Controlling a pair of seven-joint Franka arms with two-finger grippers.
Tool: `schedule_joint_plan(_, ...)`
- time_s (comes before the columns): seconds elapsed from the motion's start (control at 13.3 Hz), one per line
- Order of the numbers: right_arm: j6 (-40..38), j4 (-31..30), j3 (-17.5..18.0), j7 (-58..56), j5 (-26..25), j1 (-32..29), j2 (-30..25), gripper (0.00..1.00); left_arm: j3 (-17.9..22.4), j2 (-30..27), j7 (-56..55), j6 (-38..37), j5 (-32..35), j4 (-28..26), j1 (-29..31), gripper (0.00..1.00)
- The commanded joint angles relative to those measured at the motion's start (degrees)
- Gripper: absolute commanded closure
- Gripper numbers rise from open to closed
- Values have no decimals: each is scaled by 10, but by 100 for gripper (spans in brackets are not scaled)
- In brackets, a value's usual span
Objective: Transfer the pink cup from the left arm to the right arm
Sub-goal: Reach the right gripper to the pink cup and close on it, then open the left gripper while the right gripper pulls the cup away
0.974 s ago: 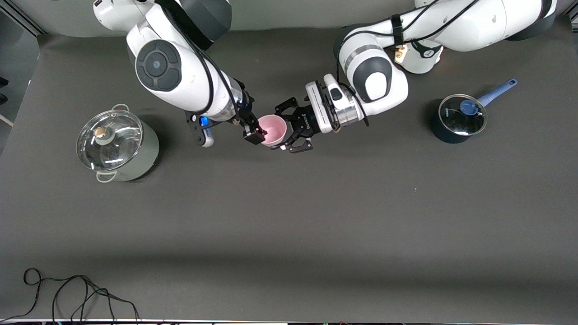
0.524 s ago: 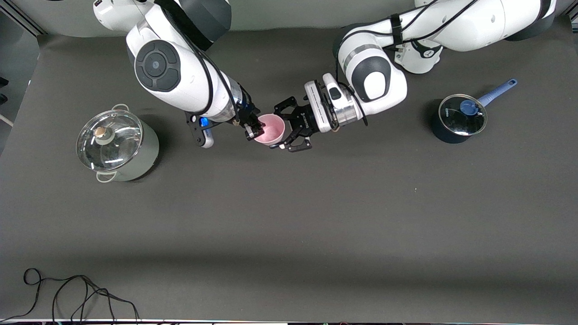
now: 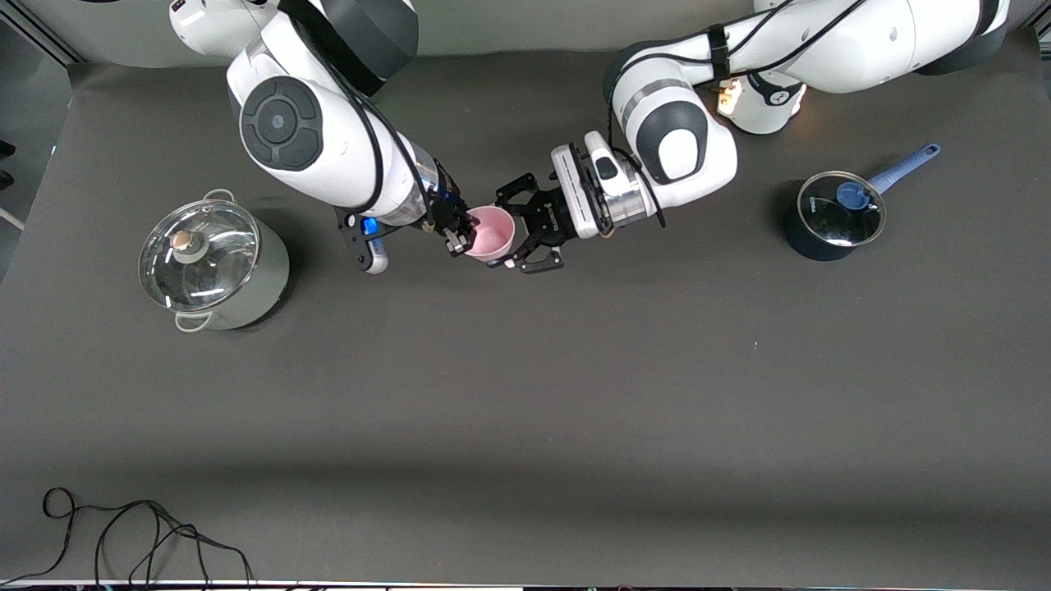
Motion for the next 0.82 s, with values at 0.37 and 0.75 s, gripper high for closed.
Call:
schedule_joint_plan(0.37,-58,37,-4,-43,42,-66,-1,100,7,-4,-18,9,-16,6,7,3)
schedule_joint_plan(0.75,-187,92,-10,-229,36,-135,-12,100,40,0,-55,12,-14,5,7,2)
